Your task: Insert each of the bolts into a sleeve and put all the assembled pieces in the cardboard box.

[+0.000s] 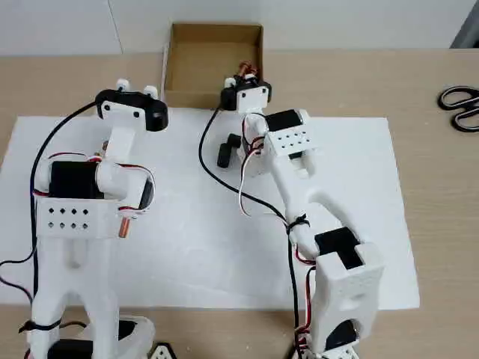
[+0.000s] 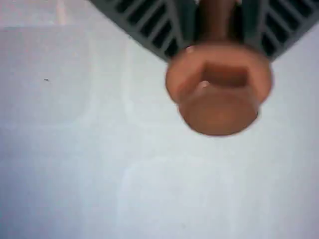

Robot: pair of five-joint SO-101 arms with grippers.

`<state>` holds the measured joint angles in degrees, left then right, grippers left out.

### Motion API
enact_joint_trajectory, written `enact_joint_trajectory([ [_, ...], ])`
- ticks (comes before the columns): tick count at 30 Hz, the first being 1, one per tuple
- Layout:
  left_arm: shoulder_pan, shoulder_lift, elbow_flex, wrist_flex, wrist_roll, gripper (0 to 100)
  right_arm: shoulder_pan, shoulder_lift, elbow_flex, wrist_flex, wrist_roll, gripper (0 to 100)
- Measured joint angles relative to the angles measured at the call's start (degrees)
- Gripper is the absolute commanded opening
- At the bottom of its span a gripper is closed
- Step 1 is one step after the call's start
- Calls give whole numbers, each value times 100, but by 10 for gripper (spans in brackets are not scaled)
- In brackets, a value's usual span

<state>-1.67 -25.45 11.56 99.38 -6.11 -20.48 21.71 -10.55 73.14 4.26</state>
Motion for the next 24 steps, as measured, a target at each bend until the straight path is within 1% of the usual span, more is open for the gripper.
enact_joint_trajectory([
  [5, 0, 0, 18, 0, 0, 5, -9, -105, 9, 571, 0, 183],
  [8, 0, 0, 18, 0, 0, 5, -70, -633, 9, 862, -132, 183],
  [11, 0, 0, 18, 0, 0, 5, -229, -1160, 0, 914, -308, 181],
  [17, 0, 0, 26, 0, 0, 5, -334, -1099, 26, 404, -791, 180],
  [21, 0, 0, 229, 0, 0, 5, -334, -536, 35, 70, -1257, 180],
  [24, 0, 0, 457, 0, 0, 5, -343, -158, 35, -141, -1407, 180],
])
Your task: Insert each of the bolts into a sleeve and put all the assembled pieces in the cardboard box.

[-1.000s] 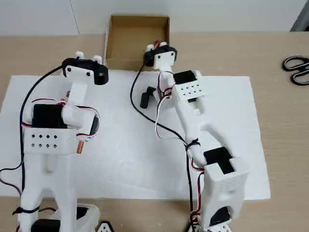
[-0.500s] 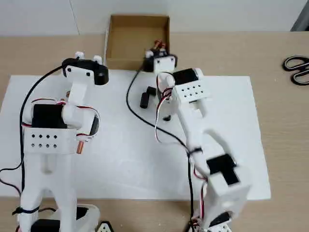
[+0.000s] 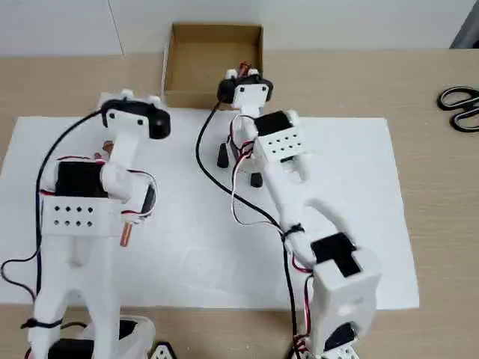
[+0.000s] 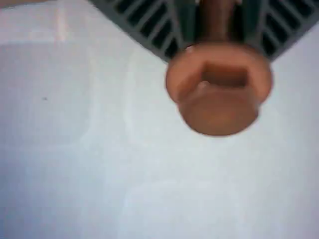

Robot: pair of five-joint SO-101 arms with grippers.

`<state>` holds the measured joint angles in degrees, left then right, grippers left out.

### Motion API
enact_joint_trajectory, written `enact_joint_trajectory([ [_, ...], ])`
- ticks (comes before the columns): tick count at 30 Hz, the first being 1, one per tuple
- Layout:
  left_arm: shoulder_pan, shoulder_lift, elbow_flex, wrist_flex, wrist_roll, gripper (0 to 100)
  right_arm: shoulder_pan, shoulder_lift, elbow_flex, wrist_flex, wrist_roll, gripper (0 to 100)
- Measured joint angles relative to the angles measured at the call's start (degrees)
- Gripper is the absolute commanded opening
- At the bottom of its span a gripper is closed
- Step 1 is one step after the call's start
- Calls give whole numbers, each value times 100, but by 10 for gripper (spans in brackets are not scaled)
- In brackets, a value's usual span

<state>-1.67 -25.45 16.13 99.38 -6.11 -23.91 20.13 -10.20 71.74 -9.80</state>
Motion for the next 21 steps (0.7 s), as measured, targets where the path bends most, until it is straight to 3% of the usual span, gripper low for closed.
enact_joint_trajectory([
  [11, 0, 0, 53, -9, 0, 5, 18, 800, 0, -510, -44, 177],
  [17, 0, 0, 53, -9, 0, 5, 193, 914, -9, -527, -44, 6],
  [21, 0, 0, 53, -9, 0, 5, 255, 914, -9, -527, -44, 4],
])
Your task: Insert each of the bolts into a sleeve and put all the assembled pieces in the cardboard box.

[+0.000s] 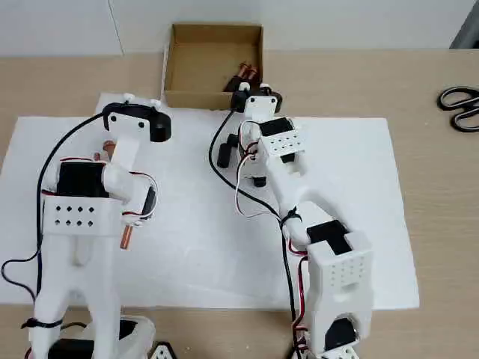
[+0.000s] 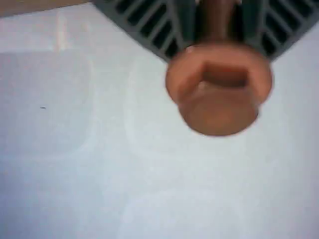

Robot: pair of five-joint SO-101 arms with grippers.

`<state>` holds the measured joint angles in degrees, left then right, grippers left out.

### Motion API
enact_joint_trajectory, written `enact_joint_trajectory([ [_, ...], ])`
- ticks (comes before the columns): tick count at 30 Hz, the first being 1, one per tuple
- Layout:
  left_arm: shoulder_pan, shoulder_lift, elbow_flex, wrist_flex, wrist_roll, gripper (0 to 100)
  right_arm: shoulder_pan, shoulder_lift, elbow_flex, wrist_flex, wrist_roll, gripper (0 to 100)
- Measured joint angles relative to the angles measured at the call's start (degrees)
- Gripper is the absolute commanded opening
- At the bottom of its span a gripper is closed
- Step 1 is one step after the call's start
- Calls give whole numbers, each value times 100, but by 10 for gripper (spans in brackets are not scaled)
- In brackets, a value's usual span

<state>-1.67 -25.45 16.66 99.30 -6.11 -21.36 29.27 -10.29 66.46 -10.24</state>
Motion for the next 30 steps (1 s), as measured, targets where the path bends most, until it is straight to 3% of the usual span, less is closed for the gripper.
enact_joint_trajectory([
  [6, 0, 0, 0, 0, 0, 5, 97, 9, -70, 97, 0, 4],
  [10, 0, 0, 0, 0, 0, 5, 167, -264, -334, 826, 0, 4],
  [17, 0, 0, -44, -18, 0, 5, 176, -1996, -554, 2013, 0, 4],
  [30, 0, 0, -466, -176, 422, 5, 273, -4387, -554, 2840, 202, 5],
])
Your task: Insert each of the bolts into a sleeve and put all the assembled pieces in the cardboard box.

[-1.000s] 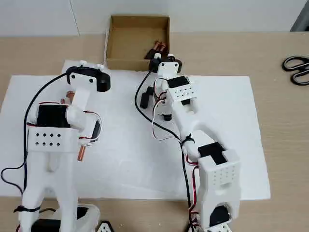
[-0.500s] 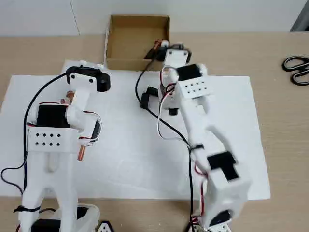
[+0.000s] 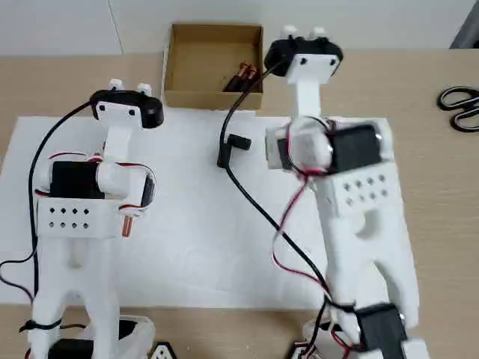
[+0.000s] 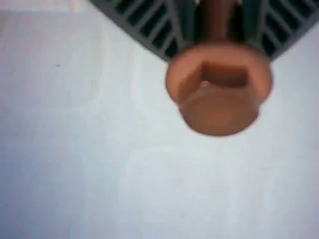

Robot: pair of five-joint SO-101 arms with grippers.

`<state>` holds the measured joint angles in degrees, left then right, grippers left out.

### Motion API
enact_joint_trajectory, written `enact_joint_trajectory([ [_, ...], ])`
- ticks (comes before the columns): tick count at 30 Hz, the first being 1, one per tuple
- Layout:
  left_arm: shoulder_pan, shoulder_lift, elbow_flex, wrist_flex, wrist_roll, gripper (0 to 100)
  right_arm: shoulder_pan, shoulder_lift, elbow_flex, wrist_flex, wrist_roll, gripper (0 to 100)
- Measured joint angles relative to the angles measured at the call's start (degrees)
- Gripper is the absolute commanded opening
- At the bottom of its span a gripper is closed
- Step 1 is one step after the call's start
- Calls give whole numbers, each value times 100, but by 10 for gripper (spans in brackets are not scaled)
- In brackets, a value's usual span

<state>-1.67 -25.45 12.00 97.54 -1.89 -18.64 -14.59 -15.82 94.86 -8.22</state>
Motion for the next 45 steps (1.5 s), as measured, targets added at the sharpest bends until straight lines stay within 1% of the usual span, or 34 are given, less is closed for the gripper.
enact_joint_trajectory([
  [4, 0, 0, 0, -343, 299, 5, 0, -774, 123, 18, 448, 7],
  [8, 0, 0, 0, -712, 1125, 5, -18, -1714, 554, 9, 536, 7],
  [11, 0, 0, 0, -1169, 1547, 5, -18, -2233, 1240, -369, 554, 7],
  [13, 0, 0, 0, -1512, 1723, 5, -18, -2514, 1943, -853, 554, 7],
  [15, 0, 0, 0, -1873, 1916, 5, -18, -2760, 2822, -1547, 554, 5],
  [19, 0, 0, 0, -2435, 2154, 5, -9, -3244, 4756, -3358, 554, 5],
  [22, 35, 0, 0, -2681, 2189, 5, -97, -3648, 5969, -4633, 554, 5],
  [25, 299, 0, 0, -2787, 2189, 5, -431, -4105, 6760, -5319, 554, 5],
  [29, 905, 0, 0, -2901, 2207, 5, -730, -4571, 7323, -5521, 554, 5],
  [31, 1240, -62, 0, -3059, 2347, 5, -791, -4765, 7587, -5547, 554, 5],
  [33, 1547, -325, -105, -3103, 2462, 5, -774, -4914, 7789, -5574, 554, 5],
  [36, 1916, -1125, -220, -3226, 2488, 5, -791, -5073, 8026, -5582, 554, 5],
  [40, 2004, -2013, 114, -3349, 2505, 5, -800, -5363, 8088, -5600, 554, 5],
  [45, 2031, -2198, 1204, -3982, 2549, 5, -800, -5837, 8281, -6242, 554, 5],
])
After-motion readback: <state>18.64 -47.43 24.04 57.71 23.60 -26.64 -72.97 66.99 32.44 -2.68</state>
